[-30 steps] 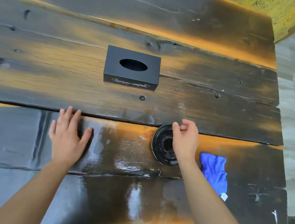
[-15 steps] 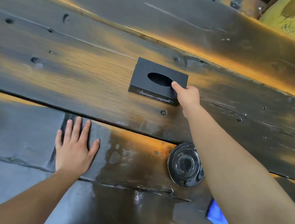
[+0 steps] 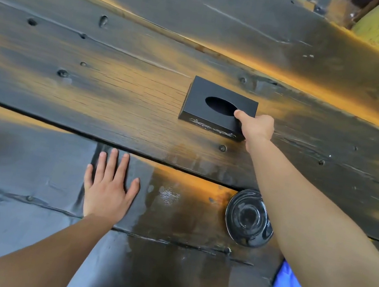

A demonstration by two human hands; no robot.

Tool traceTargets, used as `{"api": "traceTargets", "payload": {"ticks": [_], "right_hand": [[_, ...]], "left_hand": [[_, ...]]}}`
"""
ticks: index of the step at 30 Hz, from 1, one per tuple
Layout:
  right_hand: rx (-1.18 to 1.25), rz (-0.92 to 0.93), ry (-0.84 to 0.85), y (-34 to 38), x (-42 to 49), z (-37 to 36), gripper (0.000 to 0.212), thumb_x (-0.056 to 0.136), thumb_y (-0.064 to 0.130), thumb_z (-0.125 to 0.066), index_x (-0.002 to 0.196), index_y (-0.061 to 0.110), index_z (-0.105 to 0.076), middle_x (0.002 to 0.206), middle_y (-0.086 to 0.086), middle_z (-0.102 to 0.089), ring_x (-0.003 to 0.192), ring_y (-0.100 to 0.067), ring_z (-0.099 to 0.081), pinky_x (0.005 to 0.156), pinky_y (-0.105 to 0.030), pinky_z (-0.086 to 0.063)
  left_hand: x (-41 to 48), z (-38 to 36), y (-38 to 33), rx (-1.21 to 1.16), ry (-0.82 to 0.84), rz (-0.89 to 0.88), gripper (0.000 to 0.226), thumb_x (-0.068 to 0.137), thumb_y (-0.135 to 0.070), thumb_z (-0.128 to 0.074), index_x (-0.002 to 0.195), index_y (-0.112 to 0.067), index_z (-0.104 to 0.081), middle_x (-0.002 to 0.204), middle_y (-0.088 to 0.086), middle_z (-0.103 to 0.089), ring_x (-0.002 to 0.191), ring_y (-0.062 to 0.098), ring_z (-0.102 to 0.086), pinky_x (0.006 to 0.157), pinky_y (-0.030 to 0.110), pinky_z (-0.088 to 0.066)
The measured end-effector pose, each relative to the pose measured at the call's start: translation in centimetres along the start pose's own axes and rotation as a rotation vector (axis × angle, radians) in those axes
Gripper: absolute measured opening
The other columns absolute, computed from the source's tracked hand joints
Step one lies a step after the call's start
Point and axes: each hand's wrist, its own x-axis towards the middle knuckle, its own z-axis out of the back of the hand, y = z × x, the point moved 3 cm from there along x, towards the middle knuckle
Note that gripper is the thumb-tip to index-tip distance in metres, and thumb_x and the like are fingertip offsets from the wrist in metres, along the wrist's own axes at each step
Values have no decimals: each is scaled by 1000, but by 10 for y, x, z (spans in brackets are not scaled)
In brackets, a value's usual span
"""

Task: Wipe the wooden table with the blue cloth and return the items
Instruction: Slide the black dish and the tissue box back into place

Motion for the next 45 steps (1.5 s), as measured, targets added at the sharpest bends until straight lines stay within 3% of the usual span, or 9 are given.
{"api": "traceTargets", "payload": {"ticks": [8,14,18,22,26,39,45], "right_hand": [[-22,15,-18,-24,-29,6,49,66,49,-82,81,4,-71,76,-5,-71,69,-25,-65,62,-35,-53],[-67,87,33,-51,-84,13,45,73,47,-80,56,15,-53,59,3,-59,55,-17,-54,52,-29,-42],[-133,108,69,-80,-125,19,38,74,52,-77,73,15,-71,72,3,-72,69,-15,-67,62,-33,-56],[-180,108,73,-112,-158,22,40,74,55,-76,71,16,-69,71,1,-72,70,-19,-68,57,-32,-48],[-183,76,80,-139,-176,21,38,76,55,-74,83,18,-72,78,5,-73,73,-16,-68,62,-35,-57],[-119,58,84,-153,-181,19,41,82,51,-73,105,17,-71,94,4,-72,84,-15,-67,59,-25,-52],[-72,87,92,-157,-185,24,41,83,54,-71,104,18,-71,92,5,-74,82,-13,-68,69,-33,-59]], "left_hand": [[0,2,0,-18,0,-3,74,99,-64,-26,164,-30,-13,173,3,-13,160,26,-4,128,51,-3],[0,3,0,-23,8,-3,73,100,-64,-26,164,-31,-10,173,2,-11,160,25,-2,128,51,-2],[-2,2,0,-42,-4,2,73,99,-63,-31,163,-32,-15,172,2,-14,160,25,-5,127,52,-4],[-1,2,0,-49,-11,1,72,99,-61,-35,162,-32,-17,172,2,-16,160,25,-5,127,52,-4],[-1,0,2,-48,-6,0,72,99,-62,-33,162,-34,-15,173,1,-13,160,24,-4,127,51,-2],[-1,-1,1,-53,19,13,73,98,-65,-27,162,-34,-13,173,-2,-8,160,21,1,127,49,2],[-1,2,-1,-67,31,14,73,98,-65,-28,162,-33,-16,173,0,-10,160,23,-1,127,51,0]]}}
